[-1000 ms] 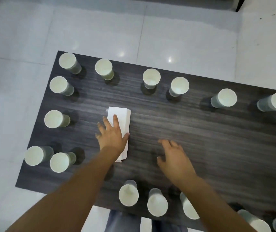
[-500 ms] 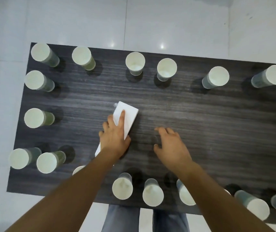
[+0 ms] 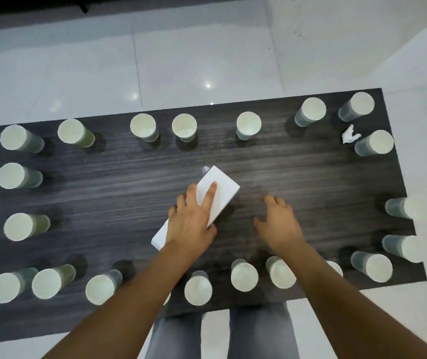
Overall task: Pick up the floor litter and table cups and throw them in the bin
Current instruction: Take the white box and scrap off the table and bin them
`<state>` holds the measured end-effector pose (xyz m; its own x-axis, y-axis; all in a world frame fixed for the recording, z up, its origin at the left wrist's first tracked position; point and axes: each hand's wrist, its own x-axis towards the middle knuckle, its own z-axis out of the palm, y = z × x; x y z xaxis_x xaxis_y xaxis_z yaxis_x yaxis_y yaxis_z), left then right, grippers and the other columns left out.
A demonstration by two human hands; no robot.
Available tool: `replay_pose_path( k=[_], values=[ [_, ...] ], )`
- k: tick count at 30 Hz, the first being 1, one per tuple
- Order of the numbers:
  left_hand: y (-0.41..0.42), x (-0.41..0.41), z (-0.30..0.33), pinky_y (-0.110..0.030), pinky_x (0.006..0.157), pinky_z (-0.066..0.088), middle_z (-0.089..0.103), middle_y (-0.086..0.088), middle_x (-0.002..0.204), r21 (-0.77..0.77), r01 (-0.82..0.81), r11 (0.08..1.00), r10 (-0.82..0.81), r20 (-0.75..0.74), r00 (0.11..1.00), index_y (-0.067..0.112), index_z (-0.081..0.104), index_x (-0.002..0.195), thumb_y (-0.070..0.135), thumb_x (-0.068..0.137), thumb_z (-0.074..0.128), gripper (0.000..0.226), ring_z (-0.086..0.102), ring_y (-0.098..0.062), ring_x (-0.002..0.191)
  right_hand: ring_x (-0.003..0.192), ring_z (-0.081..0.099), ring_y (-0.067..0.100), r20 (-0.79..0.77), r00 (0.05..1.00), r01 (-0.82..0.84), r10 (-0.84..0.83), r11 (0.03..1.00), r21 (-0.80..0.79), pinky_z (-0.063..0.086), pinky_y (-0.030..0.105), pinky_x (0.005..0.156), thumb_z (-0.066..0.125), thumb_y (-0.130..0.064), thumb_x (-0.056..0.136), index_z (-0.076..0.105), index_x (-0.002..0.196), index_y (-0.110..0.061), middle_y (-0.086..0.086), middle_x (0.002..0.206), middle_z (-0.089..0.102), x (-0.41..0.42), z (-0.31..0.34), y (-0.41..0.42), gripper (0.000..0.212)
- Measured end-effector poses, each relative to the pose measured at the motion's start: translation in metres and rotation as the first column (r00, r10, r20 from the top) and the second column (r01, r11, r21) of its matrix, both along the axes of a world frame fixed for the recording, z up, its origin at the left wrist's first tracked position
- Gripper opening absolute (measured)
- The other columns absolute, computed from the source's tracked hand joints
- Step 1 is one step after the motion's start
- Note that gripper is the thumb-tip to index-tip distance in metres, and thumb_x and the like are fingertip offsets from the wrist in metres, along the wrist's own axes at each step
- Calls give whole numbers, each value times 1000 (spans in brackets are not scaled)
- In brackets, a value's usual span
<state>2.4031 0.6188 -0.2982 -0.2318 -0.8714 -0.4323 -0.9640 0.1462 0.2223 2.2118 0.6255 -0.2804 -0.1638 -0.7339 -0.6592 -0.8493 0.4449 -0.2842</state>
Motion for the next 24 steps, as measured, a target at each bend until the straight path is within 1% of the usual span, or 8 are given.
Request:
replay_pose_path(
  k=[3, 6, 12, 15, 17, 20, 24],
  values=[
    [-4, -36, 2, -45, 97, 41, 14, -8, 143, 9, 14, 1000, -14, 0, 1000, 33, -3, 147, 39, 80, 63, 95, 35, -29, 121, 126, 40, 29, 1, 999, 34, -34, 999, -2, 41, 43, 104, 55, -22, 93, 38, 140, -16, 9, 138, 44, -41, -4, -4, 51],
    [-9, -80, 1, -45, 98, 41, 13, -8, 144, 19, -6, 1000, 6, 0, 1000, 33, -4, 147, 40, 80, 63, 95, 34, -29, 122, 126, 39, 29, 9, 999, 49, -49, 999, -2, 42, 46, 102, 58, -23, 91, 38, 139, -17, 9, 138, 43, -86, -9, -7, 52],
    [-23, -181, -3, -45, 101, 38, 12, -8, 147, 38, -32, 999, 33, -21, 999, 31, 0, 149, 38, 81, 63, 93, 32, -30, 124, 124, 40, 30, 4, 999, 51, -51, 999, -12, 43, 42, 96, 60, -22, 90, 41, 135, -17, 9, 135, 44, -176, -26, -24, 49],
    [-34, -220, -10, -44, 100, 37, 11, -8, 147, 56, -68, 996, 70, -25, 997, 31, -2, 149, 38, 81, 62, 94, 33, -30, 123, 122, 41, 30, -2, 999, 45, -45, 998, -41, 43, 40, 90, 58, -20, 91, 42, 135, -16, 10, 134, 43, -212, -39, -45, 47],
    [-41, -240, -17, -44, 99, 37, 12, -7, 146, 71, -89, 994, 91, -34, 995, 31, -2, 149, 38, 81, 62, 94, 33, -29, 122, 123, 39, 32, -9, 999, 35, -36, 998, -55, 43, 40, 88, 57, -20, 91, 41, 136, -15, 11, 134, 42, -229, -49, -64, 48],
    [-50, -258, -29, -44, 98, 37, 13, -6, 144, 61, -109, 992, 111, -32, 993, 32, -2, 149, 38, 81, 62, 93, 33, -28, 121, 122, 37, 35, -10, 1000, 19, -20, 996, -86, 42, 42, 91, 57, -17, 89, 40, 135, -12, 14, 134, 40, -249, -66, -95, 49],
    [-61, -262, -43, -44, 97, 39, 13, -7, 146, 54, -123, 991, 123, 0, 992, 33, -2, 148, 40, 80, 64, 95, 35, -29, 121, 123, 36, 38, -42, 999, -9, 4, 993, -114, 41, 44, 93, 57, -16, 89, 40, 134, -9, 17, 136, 38, -259, -88, -135, 48]
  ],
)
